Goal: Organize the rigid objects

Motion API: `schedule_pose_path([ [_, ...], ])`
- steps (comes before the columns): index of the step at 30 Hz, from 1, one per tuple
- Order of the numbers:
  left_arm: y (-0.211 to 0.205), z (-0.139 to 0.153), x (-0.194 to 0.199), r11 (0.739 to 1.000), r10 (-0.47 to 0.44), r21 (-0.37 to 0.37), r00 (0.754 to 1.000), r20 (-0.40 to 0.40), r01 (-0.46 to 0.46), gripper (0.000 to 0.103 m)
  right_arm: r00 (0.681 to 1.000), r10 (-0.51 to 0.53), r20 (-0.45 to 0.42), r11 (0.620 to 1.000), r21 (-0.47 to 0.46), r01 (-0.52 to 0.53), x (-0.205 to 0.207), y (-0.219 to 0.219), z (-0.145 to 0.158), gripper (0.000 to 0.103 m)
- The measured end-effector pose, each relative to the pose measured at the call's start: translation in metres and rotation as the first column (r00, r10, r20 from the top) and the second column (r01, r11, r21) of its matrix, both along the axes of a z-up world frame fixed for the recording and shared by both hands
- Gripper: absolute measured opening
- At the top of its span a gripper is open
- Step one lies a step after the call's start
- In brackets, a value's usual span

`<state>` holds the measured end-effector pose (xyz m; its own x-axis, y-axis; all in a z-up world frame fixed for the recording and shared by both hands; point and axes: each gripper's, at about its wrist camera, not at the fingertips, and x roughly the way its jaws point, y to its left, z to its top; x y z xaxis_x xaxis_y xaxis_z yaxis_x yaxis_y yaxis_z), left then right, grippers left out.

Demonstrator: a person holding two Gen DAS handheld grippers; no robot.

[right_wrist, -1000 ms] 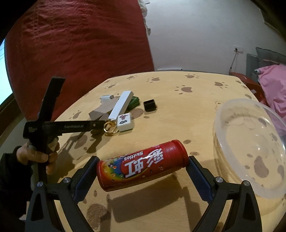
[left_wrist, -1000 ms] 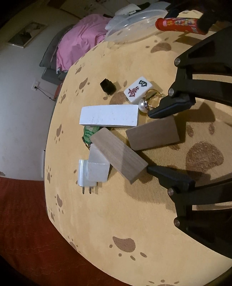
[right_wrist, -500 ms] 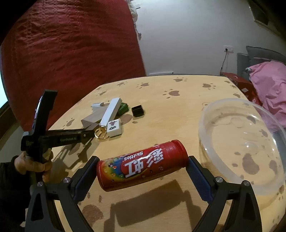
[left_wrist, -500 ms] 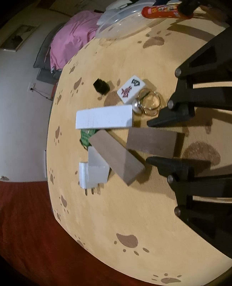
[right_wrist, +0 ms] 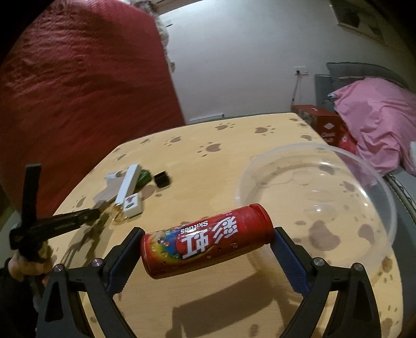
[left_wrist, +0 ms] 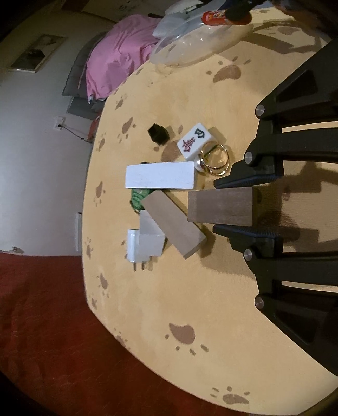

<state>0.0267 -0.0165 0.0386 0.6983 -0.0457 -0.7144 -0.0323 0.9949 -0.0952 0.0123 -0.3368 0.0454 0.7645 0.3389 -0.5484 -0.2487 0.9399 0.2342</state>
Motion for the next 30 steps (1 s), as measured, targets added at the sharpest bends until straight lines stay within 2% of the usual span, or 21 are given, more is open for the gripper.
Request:
schedule_pose_path([
  [11, -0.024, 0.022, -0.012, 0.999, -0.048, 0.010, 0.998, 0.049, 0.047, 0.028, 0.983, -0.182, -0.004, 0.981, -0.073, 0.181, 0.007, -0.035, -0.001, 0.098],
  [22, -0.061, 0.037, -0.014, 0.992, -0.126, 0.021, 0.990, 0.069, 0.124, 0.028, 0.966, -0.258, -0.024, 0.961, -0.109, 0.254, 0.012, -0.059, -0.009, 0.098],
  [30, -0.096, 0.047, -0.011, 0.980, -0.197, 0.030, 0.977, 0.081, 0.195, 0.028, 0.960, -0.279, -0.034, 0.957, -0.094, 0.275, 0.016, -0.071, -0.011, 0.102],
])
